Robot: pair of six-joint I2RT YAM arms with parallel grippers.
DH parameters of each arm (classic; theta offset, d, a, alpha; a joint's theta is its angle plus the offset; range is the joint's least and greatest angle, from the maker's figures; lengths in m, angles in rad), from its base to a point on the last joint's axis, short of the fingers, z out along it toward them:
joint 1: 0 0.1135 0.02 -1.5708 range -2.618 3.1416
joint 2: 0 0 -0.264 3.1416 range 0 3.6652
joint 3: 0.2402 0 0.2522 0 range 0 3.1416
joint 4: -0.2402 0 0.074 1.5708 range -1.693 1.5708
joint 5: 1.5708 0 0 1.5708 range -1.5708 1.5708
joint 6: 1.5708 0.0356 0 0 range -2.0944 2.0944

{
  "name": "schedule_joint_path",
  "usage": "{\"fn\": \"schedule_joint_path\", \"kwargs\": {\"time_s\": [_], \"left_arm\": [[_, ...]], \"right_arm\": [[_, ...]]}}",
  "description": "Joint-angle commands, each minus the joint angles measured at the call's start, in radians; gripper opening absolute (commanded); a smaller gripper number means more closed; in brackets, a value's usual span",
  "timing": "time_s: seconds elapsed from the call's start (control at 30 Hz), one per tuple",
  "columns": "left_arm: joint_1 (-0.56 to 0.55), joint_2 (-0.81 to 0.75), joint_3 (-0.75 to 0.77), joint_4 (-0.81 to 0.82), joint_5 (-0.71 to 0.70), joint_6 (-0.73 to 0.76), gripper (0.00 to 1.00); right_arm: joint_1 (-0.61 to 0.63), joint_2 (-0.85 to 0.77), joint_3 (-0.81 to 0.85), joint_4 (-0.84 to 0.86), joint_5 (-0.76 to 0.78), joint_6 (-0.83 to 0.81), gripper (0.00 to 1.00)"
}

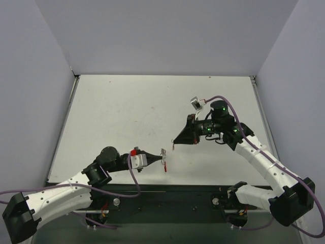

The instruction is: Put the keys on the keyring

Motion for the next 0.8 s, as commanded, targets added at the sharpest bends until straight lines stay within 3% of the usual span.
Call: {"fn": "schedule_joint_path", "kwargs": {"time_s": [0.0, 0.43, 0.77], "left_arm": [[-0.002, 0.023, 0.015, 0.171, -0.047, -0.016, 0.0], [-0.002, -0.041, 0.039, 0.073, -0.09, 0.007, 0.0], [-0.002, -0.119, 0.099, -0.18, -0.191, 0.036, 0.0]], "right_arm": [[-0.016, -0.03, -0.002, 0.024, -0.016, -0.01, 0.0], [-0.019, -0.015, -0.002, 0.022, -0.025, -0.018, 0.0], [-0.019, 0.005, 0.003, 0.022, -0.027, -0.021, 0.0]]}}
